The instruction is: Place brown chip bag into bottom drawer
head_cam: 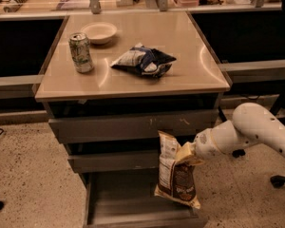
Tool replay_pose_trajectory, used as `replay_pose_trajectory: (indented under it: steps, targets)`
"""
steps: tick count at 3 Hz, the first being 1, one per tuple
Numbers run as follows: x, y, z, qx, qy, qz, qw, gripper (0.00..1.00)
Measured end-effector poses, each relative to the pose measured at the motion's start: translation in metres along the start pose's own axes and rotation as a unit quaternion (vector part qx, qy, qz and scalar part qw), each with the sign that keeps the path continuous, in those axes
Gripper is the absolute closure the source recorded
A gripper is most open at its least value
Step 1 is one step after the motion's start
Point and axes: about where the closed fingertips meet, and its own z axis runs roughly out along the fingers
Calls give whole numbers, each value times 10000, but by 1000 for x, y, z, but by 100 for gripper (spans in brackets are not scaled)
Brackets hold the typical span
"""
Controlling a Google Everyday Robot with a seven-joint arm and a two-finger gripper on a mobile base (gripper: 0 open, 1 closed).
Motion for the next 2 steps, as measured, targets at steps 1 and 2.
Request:
replay_pose_trajectory:
  steps: [1,2]
  targets:
    - [1,-2,3,27,8,-19,10000,100]
    - [-2,15,18,-29,-84,-7,10000,100]
